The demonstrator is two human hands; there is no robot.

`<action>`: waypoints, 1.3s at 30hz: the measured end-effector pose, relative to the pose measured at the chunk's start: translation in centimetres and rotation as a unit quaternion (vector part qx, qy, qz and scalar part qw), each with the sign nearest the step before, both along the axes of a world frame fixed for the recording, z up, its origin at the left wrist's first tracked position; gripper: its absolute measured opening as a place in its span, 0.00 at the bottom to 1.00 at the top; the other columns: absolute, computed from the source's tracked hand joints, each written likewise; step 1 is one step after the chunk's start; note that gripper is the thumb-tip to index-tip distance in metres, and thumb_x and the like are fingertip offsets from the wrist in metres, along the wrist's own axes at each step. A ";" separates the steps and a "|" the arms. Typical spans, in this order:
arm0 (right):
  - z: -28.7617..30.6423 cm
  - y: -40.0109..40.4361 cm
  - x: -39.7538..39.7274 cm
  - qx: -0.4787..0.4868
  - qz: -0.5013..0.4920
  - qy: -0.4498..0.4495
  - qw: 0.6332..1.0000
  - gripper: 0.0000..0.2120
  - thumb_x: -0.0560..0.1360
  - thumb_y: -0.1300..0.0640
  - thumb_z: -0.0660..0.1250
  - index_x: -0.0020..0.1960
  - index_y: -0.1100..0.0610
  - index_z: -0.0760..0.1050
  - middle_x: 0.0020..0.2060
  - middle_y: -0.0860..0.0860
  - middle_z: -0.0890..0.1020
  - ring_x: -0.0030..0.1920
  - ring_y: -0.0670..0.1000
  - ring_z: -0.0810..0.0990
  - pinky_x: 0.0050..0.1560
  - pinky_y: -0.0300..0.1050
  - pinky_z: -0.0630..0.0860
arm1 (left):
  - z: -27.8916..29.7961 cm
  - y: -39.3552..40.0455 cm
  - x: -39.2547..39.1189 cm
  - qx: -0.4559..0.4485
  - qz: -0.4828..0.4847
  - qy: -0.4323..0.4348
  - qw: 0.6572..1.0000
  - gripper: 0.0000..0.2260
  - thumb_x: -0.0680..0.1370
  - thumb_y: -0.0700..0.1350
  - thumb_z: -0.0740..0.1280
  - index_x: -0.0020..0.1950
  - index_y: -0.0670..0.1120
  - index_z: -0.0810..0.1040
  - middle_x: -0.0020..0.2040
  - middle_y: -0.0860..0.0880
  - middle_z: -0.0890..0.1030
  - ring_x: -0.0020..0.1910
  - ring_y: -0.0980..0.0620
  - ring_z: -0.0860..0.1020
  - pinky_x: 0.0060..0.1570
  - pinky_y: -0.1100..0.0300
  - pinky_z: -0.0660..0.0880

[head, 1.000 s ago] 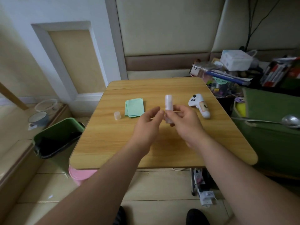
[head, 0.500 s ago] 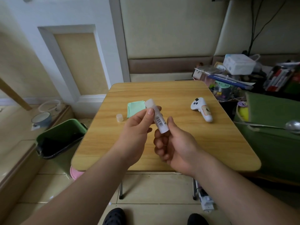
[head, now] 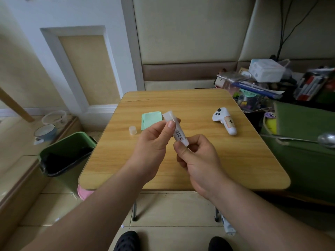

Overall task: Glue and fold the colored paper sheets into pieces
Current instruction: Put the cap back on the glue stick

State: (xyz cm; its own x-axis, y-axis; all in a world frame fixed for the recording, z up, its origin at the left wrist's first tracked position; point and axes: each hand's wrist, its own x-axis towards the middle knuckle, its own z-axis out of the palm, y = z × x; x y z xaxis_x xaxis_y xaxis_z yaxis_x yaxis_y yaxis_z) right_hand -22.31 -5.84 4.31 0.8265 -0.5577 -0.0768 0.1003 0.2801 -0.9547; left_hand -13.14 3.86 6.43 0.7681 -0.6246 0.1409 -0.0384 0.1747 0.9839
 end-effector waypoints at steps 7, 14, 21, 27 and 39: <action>1.0 0.2 0.2 0.119 0.105 0.099 0.982 0.36 0.81 0.29 0.47 0.47 0.58 0.79 0.34 0.55 0.80 0.30 0.51 0.72 0.30 0.43 0.63 | -0.1 0.2 0.4 0.005 0.007 0.006 1.000 0.18 0.78 0.60 0.65 0.61 0.53 0.84 0.47 0.54 0.82 0.48 0.56 0.76 0.56 0.56 0.69; 0.4 0.3 0.8 0.079 0.058 0.027 0.995 0.17 0.85 0.43 0.61 0.50 0.56 0.77 0.38 0.51 0.78 0.31 0.49 0.74 0.32 0.42 0.67 | -0.5 0.1 1.0 0.011 0.020 0.015 1.000 0.18 0.81 0.59 0.64 0.60 0.48 0.83 0.47 0.49 0.82 0.47 0.53 0.77 0.59 0.50 0.70; 0.3 0.1 1.0 0.045 -0.006 0.021 0.999 0.09 0.79 0.53 0.73 0.52 0.54 0.74 0.46 0.53 0.80 0.32 0.51 0.76 0.31 0.43 0.67 | -0.6 0.0 0.9 0.005 0.004 0.027 1.000 0.22 0.77 0.62 0.67 0.63 0.51 0.83 0.52 0.51 0.83 0.55 0.52 0.78 0.63 0.48 0.70; 0.7 -1.1 1.1 0.155 0.118 0.116 0.974 0.32 0.82 0.29 0.49 0.44 0.54 0.77 0.33 0.52 0.78 0.28 0.51 0.72 0.30 0.43 0.62 | -0.7 -0.1 0.7 0.002 -0.005 -0.019 1.000 0.16 0.81 0.51 0.64 0.64 0.47 0.82 0.56 0.53 0.83 0.51 0.62 0.79 0.48 0.70 0.74; 0.3 -2.1 1.2 0.214 0.038 -0.012 0.976 0.10 0.82 0.66 0.65 0.60 0.55 0.79 0.47 0.55 0.87 0.35 0.50 0.82 0.36 0.40 0.78 | -1.1 2.4 5.9 0.173 0.069 -0.184 0.965 0.22 0.79 0.50 0.72 0.73 0.60 0.75 0.64 0.62 0.80 0.64 0.61 0.75 0.64 0.55 0.73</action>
State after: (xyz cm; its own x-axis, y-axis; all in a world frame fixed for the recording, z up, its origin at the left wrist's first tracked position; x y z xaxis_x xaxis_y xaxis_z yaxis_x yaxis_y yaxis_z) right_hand -21.08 -7.92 4.65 0.8687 -0.4157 -0.2694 0.0841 0.6598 -0.7467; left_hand -7.26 6.25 5.35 0.7855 -0.5779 0.2216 -0.3960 -0.1941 0.8975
